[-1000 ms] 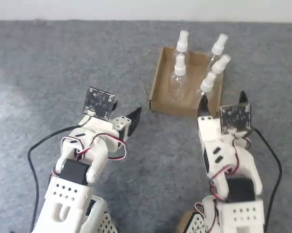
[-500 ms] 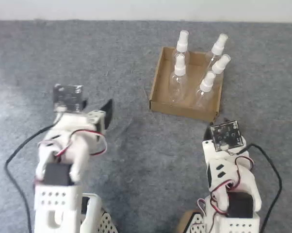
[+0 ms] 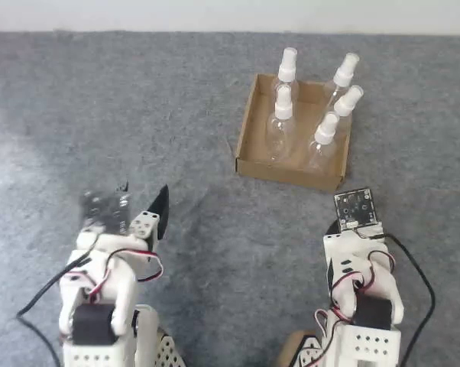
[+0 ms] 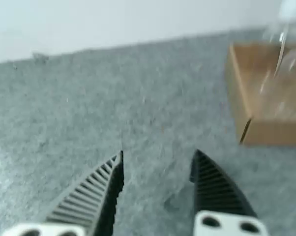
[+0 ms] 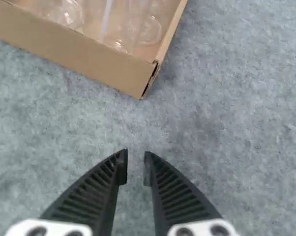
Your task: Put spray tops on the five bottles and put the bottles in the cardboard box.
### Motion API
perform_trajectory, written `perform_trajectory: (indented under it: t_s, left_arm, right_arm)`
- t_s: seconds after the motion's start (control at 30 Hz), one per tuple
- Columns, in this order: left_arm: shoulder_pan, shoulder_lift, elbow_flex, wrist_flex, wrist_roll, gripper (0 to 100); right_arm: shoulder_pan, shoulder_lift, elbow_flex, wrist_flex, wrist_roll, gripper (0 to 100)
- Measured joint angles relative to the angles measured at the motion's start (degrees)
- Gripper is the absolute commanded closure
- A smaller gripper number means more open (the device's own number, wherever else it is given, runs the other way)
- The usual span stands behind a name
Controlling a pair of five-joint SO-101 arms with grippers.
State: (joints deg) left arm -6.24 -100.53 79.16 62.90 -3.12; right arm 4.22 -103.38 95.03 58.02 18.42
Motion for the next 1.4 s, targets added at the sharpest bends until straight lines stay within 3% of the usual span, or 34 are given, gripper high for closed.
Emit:
perform_trajectory:
  t_s: [0.23,0.37,0.5,0.73,1.4]
  left_arm:
    - [-0.4,1.7,16.7,-13.5,-4.7,98]
    - [-0.4,2.5,18.1,-14.9,-4.8,98]
    - [-0.3,2.7,18.2,-11.3,-4.9,98]
    - [-0.3,2.7,18.2,0.9,-4.9,98]
    - [-0.3,2.7,18.2,1.2,-4.9,98]
  right_arm:
    - [3.4,0.0,0.0,0.0,0.1,98.1]
    - [5.5,0.0,0.0,4.0,0.1,98.1]
    - [5.5,0.0,0.0,14.2,0.1,97.9]
    - [5.5,0.0,0.0,16.8,0.1,97.9]
    - [5.5,0.0,0.0,16.8,0.1,97.9]
